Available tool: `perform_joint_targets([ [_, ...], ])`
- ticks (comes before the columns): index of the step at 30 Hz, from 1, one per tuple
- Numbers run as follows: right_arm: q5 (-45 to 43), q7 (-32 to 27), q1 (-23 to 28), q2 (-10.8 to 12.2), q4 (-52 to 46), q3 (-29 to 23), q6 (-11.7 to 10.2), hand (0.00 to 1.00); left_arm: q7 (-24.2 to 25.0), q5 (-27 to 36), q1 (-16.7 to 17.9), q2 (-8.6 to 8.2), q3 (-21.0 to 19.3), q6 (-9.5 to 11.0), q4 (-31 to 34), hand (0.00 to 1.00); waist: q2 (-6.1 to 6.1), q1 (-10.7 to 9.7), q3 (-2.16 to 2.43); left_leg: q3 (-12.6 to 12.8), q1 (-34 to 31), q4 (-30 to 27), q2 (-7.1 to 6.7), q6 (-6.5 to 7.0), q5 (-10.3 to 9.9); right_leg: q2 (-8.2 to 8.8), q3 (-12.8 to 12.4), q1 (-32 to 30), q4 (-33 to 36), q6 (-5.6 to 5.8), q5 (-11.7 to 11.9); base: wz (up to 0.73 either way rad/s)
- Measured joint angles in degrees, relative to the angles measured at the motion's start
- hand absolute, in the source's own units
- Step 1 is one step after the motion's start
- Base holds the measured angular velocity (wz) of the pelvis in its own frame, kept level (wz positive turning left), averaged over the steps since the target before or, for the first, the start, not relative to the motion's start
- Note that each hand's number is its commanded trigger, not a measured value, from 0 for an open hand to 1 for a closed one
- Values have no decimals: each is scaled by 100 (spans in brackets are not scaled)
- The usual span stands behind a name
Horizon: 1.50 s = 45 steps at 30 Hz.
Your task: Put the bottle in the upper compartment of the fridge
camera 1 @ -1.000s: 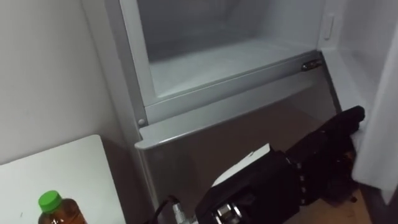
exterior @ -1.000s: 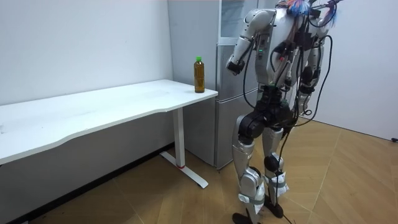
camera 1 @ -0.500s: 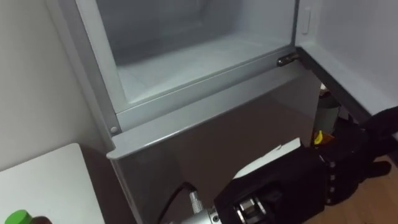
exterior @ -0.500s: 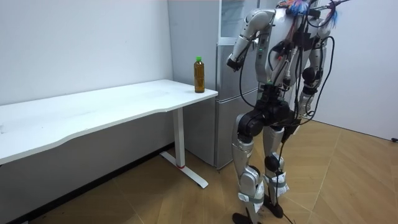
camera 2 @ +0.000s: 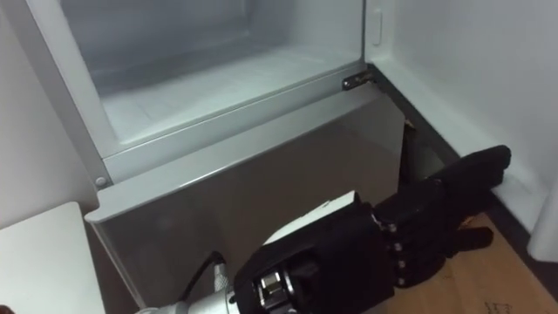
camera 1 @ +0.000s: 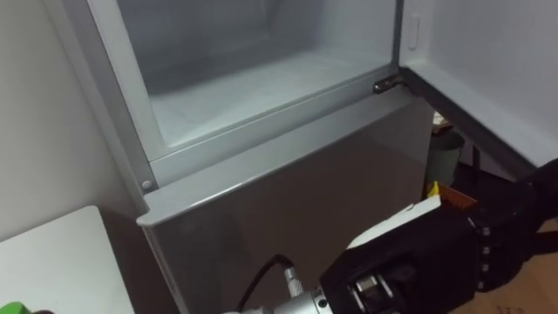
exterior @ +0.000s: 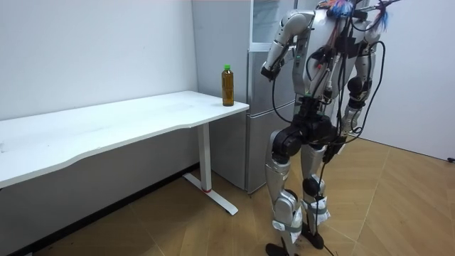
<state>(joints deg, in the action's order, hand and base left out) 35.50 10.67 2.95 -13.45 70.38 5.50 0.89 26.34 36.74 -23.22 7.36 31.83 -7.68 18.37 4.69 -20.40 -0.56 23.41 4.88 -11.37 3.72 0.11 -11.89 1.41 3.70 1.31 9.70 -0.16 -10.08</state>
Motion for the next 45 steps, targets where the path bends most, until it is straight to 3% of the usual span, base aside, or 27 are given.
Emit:
perform_joint_targets([
  [10, -1, -18, -6, -5, -95, 2, 4, 0, -196, 191, -3, 0, 113, 16, -34, 0, 26, 21, -18, -17, -44, 1, -2, 0, 0, 25, 95, -9, -1, -2, 1, 4],
  [14, -37, -9, -28, -20, -127, 0, 5, 0, -230, 185, -19, 59, 99, 19, -34, 0, 93, 28, -44, -122, -131, -17, -14, -1, 0, 43, 279, -10, 0, 1, 1, 22],
  [18, -103, -9, -15, -20, -127, 2, 42, 0, -316, 182, -18, 242, 40, 12, -34, 0, 122, 147, -56, -225, -148, -17, -20, -18, 11, 61, 426, 41, 4, 2, -1, 19],
  [26, -252, 67, -49, -8, -77, -2, 54, 0, -319, -82, 21, 288, -181, 9, -30, 0, 99, 386, -49, -492, -219, -1, -61, -36, 26, 112, 748, 90, 16, 15, -12, 21],
  [28, -249, 80, -37, 5, -51, 6, 53, 0, -324, -151, 108, 312, -219, 10, -26, 0, 74, 525, -40, -500, -203, -1, -61, -39, 33, 106, 753, 112, 15, 16, -12, 7],
  [32, -233, 151, -16, 69, 101, 77, 43, 0, -316, -222, 600, 435, -374, 17, -17, 0, -60, 713, -35, -594, -140, -4, -57, -58, 47, 95, 804, 218, -6, 6, -19, 9],
  [35, -264, 151, -16, 116, 123, 82, 43, 0, -306, -469, 888, 445, -540, 16, -17, 0, -121, 853, -33, -635, -164, -27, -56, -58, 48, 102, 816, 211, 6, 3, -20, 5],
  [42, -466, 230, -26, 233, 145, 212, -10, 0, -204, -771, 1474, 433, -838, 33, -1, 0, -225, 1134, 16, -721, -174, -43, -64, -58, 48, 102, 910, 259, -18, 1, -24, 4],
  [45, -586, 332, -34, 263, 142, 216, -18, 0, -185, -827, 1632, 434, -1037, 36, 116, 0, -252, 1174, 25, -838, -229, -60, -78, -58, 49, 114, 1012, 259, -16, 0, -33, 18],
])
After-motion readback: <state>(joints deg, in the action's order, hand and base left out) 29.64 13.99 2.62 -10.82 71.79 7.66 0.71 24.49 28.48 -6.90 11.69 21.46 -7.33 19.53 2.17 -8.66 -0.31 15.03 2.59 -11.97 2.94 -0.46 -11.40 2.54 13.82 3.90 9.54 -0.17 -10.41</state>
